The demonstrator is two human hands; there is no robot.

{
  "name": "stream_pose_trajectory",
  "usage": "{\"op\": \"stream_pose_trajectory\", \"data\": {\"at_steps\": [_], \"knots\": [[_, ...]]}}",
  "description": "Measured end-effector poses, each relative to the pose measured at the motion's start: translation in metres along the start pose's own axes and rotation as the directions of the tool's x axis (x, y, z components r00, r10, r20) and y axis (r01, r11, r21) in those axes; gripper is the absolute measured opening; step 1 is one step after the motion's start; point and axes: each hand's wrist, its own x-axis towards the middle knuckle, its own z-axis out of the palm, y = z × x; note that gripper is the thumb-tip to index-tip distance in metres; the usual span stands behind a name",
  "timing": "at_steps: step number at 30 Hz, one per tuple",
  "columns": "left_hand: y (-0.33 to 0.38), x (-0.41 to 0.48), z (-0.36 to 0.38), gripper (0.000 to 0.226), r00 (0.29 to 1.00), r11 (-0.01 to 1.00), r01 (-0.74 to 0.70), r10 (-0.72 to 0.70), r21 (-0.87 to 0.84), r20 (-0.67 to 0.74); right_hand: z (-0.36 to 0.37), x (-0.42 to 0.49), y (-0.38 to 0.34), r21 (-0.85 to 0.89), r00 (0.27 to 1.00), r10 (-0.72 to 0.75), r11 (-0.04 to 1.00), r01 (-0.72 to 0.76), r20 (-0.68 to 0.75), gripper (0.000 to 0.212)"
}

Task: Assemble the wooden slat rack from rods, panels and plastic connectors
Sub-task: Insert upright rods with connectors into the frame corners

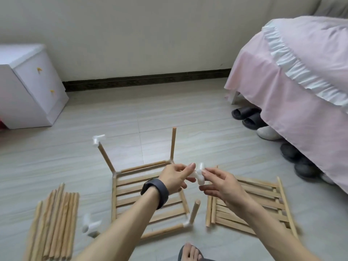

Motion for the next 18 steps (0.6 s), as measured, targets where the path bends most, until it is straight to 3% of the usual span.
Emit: {"op": "stream_pose_trajectory", "data": {"at_steps": [3, 9, 14, 18], "knots": [[-0.026, 0.0, 0.01, 0.042, 0.996, 0.998, 0.068, -0.068, 0.007, 0.054, -0.007, 0.007, 0.019, -0.115, 0.999, 0.041, 0.992, -0.043, -0.018, 0.015], [-0.052, -0.008, 0.013, 0.044, 0.974, 0.988, 0.153, -0.15, -0.006, 0.167, -0.009, 0.011, 0.047, -0.268, 0.995, 0.095, 0.96, -0.085, 0.024, 0.017], [-0.05, -0.008, 0.014, 0.038, 0.965, 0.982, 0.19, -0.185, -0.012, 0.189, -0.015, 0.009, 0.05, -0.283, 0.996, 0.084, 0.956, -0.073, 0.028, 0.017], [-0.051, -0.014, 0.019, 0.028, 0.97, 0.978, 0.188, -0.2, 0.096, 0.141, -0.018, 0.005, 0.058, -0.349, 0.993, 0.079, 0.936, -0.044, 0.087, 0.017]]}}
